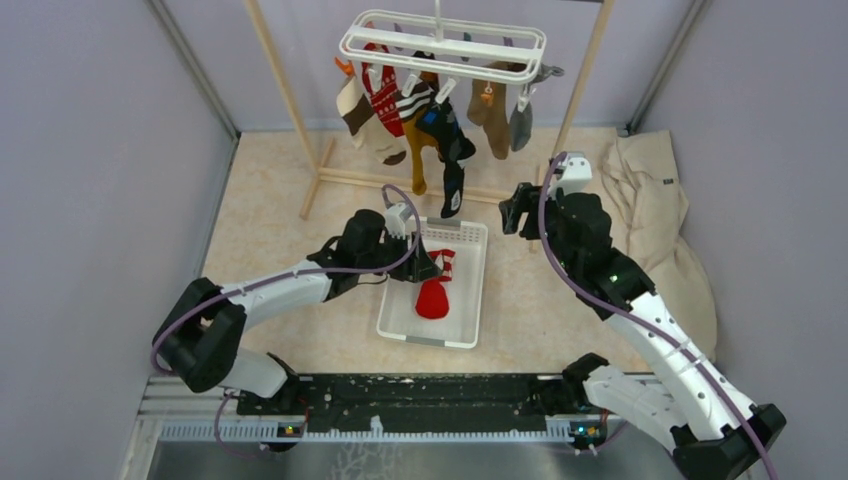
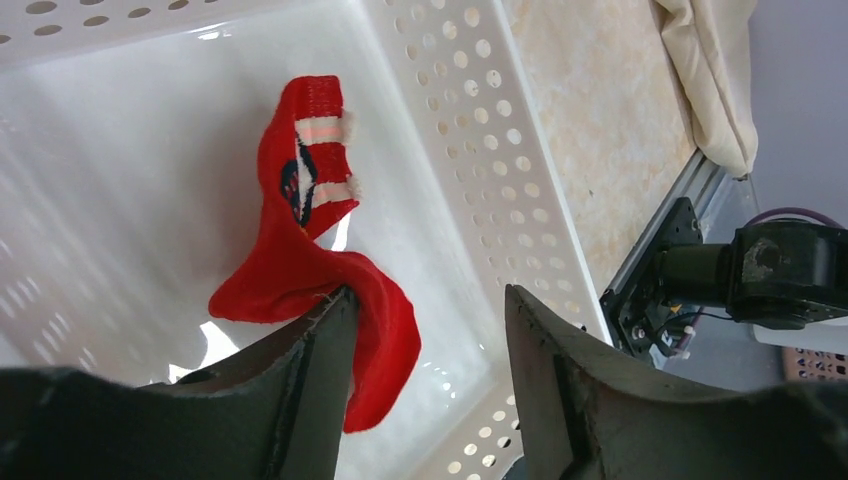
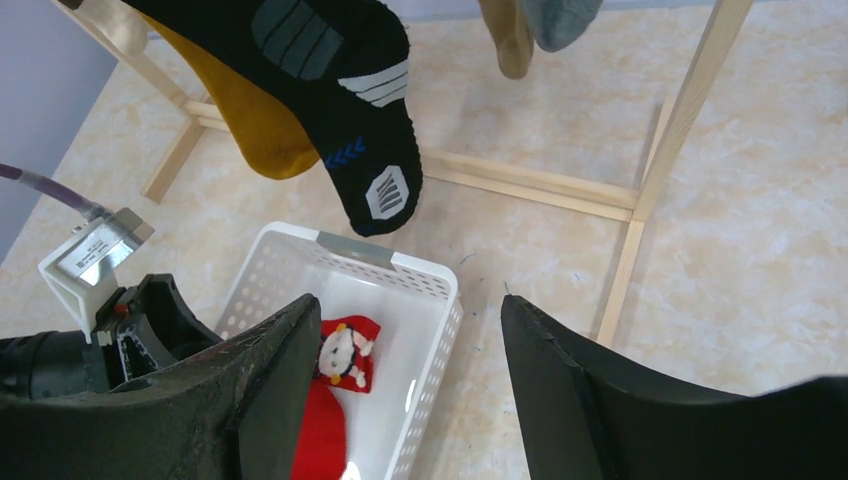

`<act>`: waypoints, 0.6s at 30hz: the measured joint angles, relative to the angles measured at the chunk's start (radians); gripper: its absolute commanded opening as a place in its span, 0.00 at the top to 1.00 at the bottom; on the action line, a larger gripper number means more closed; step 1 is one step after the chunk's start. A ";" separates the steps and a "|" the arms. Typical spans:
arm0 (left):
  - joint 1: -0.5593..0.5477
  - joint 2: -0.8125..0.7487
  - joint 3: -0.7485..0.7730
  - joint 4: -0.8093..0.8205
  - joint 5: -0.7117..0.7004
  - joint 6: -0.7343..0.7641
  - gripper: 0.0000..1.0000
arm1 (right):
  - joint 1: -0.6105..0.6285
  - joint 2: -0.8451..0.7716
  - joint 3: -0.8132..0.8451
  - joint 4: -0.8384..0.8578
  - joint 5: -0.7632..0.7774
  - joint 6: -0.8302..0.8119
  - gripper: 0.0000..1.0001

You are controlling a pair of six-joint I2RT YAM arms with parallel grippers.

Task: Remove the socks clipped to the hanger
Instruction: Place the sock in the bin.

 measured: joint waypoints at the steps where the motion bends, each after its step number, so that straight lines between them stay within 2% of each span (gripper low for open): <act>1: 0.000 0.000 0.000 0.000 0.000 0.000 0.33 | 0.000 0.000 -0.004 0.000 0.000 0.000 0.33; 4: 0.000 -0.001 0.002 -0.002 0.001 0.000 0.21 | 0.000 0.000 -0.004 -0.004 0.001 0.000 0.32; 6: 0.000 -0.008 0.010 -0.016 0.001 -0.003 0.05 | 0.000 0.000 -0.004 -0.004 0.001 -0.001 0.32; 7: -0.001 -0.015 0.017 -0.027 0.000 -0.001 0.03 | 0.000 0.000 -0.004 -0.004 0.002 -0.001 0.32; 14: -0.003 -0.104 0.093 -0.084 -0.007 0.006 0.01 | 0.000 0.006 -0.004 0.001 0.003 -0.002 0.32; 18: -0.006 -0.140 0.141 -0.127 -0.069 0.037 0.01 | 0.000 0.013 -0.004 0.003 0.002 -0.002 0.32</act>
